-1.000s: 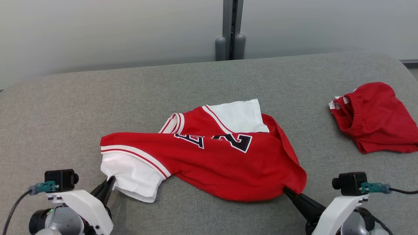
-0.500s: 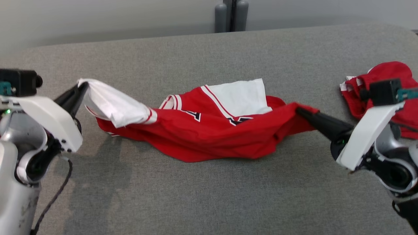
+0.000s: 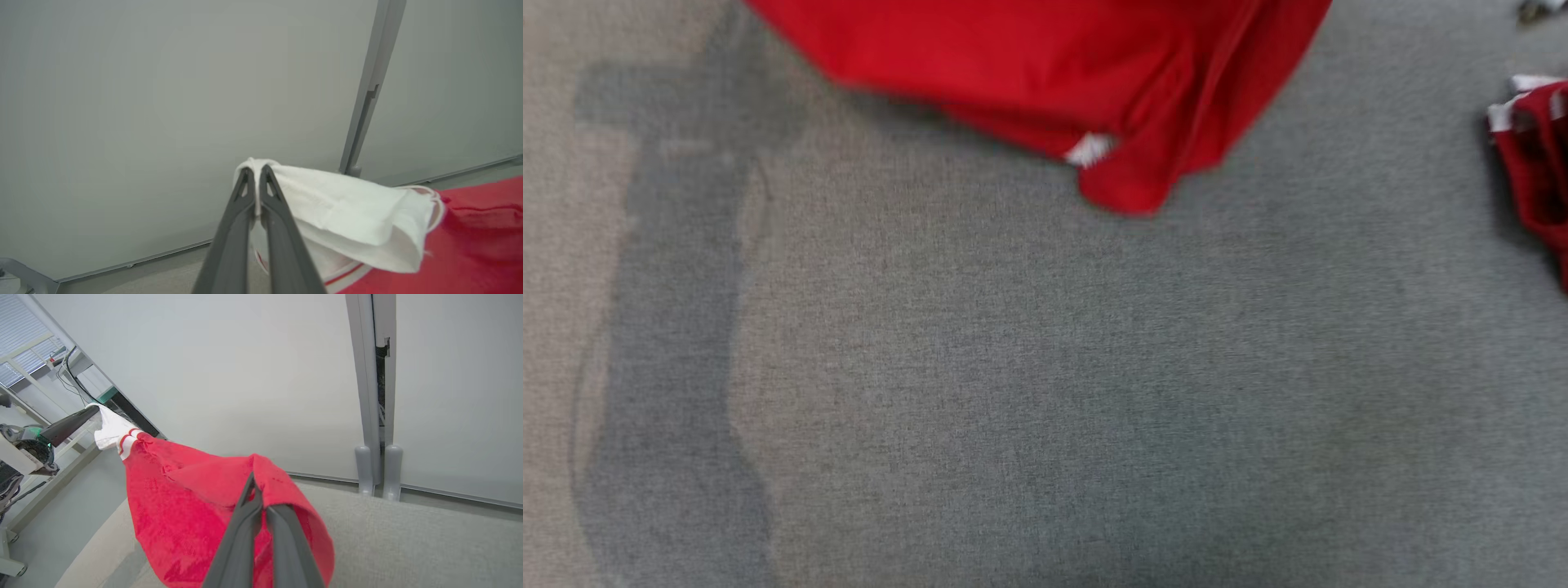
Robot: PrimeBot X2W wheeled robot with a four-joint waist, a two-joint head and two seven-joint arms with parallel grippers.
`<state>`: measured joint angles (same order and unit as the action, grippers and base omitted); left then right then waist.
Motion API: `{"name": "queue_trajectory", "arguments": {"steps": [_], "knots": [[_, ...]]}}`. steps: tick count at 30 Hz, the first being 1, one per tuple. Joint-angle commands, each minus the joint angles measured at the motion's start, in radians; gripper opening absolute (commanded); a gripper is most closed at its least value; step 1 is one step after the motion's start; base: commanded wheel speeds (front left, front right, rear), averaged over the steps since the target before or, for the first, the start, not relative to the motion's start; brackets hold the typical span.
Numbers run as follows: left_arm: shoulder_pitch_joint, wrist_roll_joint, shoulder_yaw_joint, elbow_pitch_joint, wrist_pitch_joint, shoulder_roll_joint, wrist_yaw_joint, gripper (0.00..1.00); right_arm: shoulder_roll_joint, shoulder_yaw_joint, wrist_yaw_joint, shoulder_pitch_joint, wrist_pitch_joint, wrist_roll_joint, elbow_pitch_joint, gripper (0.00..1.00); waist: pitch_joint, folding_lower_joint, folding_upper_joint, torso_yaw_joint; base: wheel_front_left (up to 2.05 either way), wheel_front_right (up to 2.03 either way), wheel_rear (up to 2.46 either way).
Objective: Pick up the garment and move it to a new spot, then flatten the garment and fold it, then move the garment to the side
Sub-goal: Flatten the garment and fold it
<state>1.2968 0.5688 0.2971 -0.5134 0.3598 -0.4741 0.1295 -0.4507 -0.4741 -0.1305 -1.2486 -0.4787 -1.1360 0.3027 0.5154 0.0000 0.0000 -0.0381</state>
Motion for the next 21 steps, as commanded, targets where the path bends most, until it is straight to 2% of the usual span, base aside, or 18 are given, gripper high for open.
{"name": "queue_trajectory", "arguments": {"steps": [1, 4, 7, 13, 17, 21], "knots": [[0.033, -0.013, 0.000, -0.020, -0.015, 0.000, 0.001, 0.00, -0.002, -0.003, -0.001, -0.029, 0.013, 0.001, 0.015, 0.00, 0.063, 0.0000, 0.0000, 0.022, 0.00, 0.00, 0.00], [0.223, -0.038, -0.005, -0.137, -0.102, 0.025, 0.001, 0.00, -0.001, -0.033, 0.000, -0.221, 0.090, 0.039, 0.099, 0.00, 0.107, 0.0000, 0.0000, 0.031, 0.00, 0.00, 0.00], [0.336, -0.040, -0.016, -0.216, -0.171, 0.041, 0.001, 0.00, 0.008, -0.032, -0.001, -0.335, 0.184, 0.038, 0.151, 0.00, 0.119, 0.0000, 0.0000, 0.039, 0.00, 0.00, 0.00], [0.446, -0.008, 0.004, -0.344, -0.252, 0.087, 0.001, 0.00, -0.002, -0.086, 0.000, -0.468, 0.400, 0.066, 0.233, 0.00, 0.115, 0.0000, 0.0000, 0.051, 0.00, 0.00, 0.00], [0.417, 0.038, 0.072, -0.378, -0.264, 0.084, 0.001, 0.00, -0.005, -0.176, -0.001, -0.454, 0.394, 0.006, 0.256, 0.00, 0.109, 0.0000, 0.0000, 0.055, 0.00, 0.00, 0.00], [0.345, 0.103, 0.176, -0.367, -0.248, 0.068, 0.001, 0.00, -0.039, -0.281, 0.000, -0.390, 0.307, -0.067, 0.259, 0.00, 0.085, 0.0000, 0.0000, 0.052, 0.00, 0.00, 0.00]]}}
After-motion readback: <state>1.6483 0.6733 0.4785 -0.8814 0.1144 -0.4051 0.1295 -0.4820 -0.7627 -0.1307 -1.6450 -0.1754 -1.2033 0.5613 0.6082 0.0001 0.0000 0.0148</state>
